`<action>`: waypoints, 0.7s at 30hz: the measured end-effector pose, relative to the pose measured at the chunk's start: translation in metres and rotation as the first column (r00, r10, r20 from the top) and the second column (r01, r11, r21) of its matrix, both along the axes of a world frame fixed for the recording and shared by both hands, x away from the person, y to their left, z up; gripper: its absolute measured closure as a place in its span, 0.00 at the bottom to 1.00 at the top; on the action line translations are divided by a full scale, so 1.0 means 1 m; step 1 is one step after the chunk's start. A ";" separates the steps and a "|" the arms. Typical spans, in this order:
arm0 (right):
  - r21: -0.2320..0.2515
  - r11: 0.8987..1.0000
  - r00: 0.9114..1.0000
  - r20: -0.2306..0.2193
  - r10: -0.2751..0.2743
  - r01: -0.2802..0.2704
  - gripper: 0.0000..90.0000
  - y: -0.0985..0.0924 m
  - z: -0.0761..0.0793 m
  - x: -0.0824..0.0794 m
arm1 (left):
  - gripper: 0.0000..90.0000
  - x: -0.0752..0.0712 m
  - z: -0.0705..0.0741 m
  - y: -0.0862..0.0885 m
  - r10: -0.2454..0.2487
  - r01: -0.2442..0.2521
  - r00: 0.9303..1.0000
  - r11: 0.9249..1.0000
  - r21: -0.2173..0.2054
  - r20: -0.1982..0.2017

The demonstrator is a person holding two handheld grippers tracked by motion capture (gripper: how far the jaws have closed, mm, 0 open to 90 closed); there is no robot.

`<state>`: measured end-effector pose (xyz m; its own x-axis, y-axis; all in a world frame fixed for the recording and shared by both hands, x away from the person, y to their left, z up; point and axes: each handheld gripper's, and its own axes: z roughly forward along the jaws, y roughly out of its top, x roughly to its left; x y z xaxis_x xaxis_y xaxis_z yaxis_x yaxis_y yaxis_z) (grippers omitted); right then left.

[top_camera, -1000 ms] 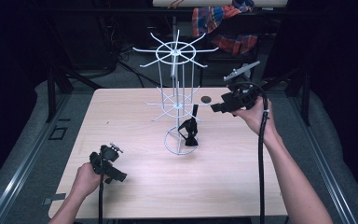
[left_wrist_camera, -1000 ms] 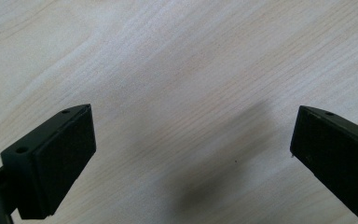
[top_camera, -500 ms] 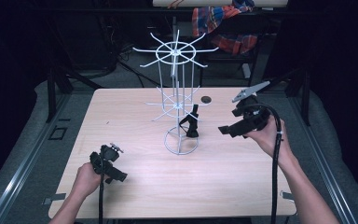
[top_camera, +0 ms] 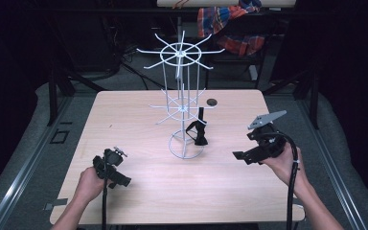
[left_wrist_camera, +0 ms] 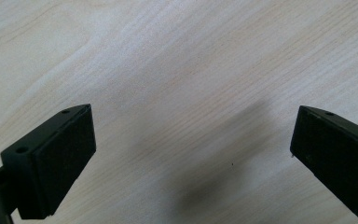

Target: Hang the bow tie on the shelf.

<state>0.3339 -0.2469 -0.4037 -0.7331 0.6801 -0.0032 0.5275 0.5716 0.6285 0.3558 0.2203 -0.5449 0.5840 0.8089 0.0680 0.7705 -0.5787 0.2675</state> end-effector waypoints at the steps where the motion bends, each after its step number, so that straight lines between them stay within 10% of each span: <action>1: -0.001 1.000 1.000 -0.007 -0.003 0.003 0.16 -0.004 -0.007 -0.006 | 0.00 0.000 0.000 0.000 0.002 -0.002 1.000 1.000 0.001 -0.001; 21: -0.049 0.998 0.986 -0.162 -0.045 0.038 0.10 -0.027 -0.075 -0.034 | 0.00 0.000 0.000 -0.002 -0.004 0.004 1.000 1.000 0.007 0.002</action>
<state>0.2998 -0.2734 -0.4789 -0.6975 0.7118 0.0825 0.6445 0.5729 0.5063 0.3563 0.2184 -0.5447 0.5872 0.8060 0.0747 0.7676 -0.5838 0.2645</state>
